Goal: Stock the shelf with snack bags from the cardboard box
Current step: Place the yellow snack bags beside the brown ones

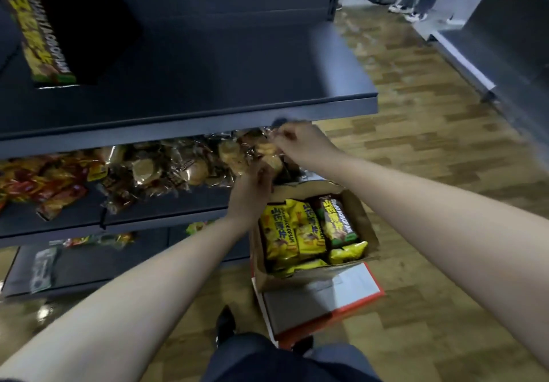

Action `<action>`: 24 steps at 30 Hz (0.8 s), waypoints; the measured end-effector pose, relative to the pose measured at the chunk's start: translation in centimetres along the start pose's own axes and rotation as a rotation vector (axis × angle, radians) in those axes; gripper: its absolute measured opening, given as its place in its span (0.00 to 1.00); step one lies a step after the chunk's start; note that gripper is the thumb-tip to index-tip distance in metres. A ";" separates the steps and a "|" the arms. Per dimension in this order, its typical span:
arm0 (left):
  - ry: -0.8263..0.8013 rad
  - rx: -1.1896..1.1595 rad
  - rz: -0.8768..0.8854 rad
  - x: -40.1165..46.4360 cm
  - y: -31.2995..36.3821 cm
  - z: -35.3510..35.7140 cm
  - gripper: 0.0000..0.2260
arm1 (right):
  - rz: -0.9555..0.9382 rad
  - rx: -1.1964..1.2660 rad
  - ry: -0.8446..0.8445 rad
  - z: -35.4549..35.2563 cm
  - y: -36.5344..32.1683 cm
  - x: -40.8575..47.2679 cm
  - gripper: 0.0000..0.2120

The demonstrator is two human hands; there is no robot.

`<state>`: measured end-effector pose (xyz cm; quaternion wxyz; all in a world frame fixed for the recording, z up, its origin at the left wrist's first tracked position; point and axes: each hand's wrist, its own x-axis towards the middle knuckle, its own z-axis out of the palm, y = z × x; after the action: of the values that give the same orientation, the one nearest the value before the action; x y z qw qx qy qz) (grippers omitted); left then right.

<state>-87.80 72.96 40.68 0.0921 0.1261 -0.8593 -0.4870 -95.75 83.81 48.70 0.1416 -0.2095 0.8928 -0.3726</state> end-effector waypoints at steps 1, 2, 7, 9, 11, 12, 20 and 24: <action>-0.046 0.014 -0.045 -0.4 -0.3 1.0 0.11 | 0.019 -0.002 -0.015 -0.2 1.5 -0.5 0.15; -0.080 0.021 -0.104 -0.8 -0.5 1.9 0.12 | 0.037 0.001 -0.033 -0.4 2.9 -1.0 0.13; -0.299 0.206 -0.286 -1.8 -2.0 5.2 0.11 | 0.204 -0.069 -0.086 -0.2 9.6 -2.5 0.15; -0.372 0.286 -0.307 -2.0 -2.6 6.3 0.11 | 0.265 -0.063 -0.104 0.3 11.8 -2.9 0.17; -0.392 0.266 -0.396 -1.9 -3.1 7.2 0.08 | 0.317 -0.081 -0.129 0.8 13.6 -3.3 0.17; -0.392 0.272 -0.423 -1.9 -3.4 7.6 0.06 | 0.341 -0.092 -0.145 1.1 14.5 -3.4 0.16; -0.499 0.386 -0.434 -0.7 -5.9 9.3 0.11 | 0.526 -0.167 -0.196 4.4 19.6 -3.3 0.15; -0.513 0.380 -0.426 -0.2 -7.1 10.2 0.14 | 0.615 -0.239 -0.184 6.3 20.7 -2.8 0.22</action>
<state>-89.59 77.80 29.40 -0.2541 0.1909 -0.8840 -0.3429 -96.28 94.51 29.67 0.3015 0.0216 0.9352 -0.1847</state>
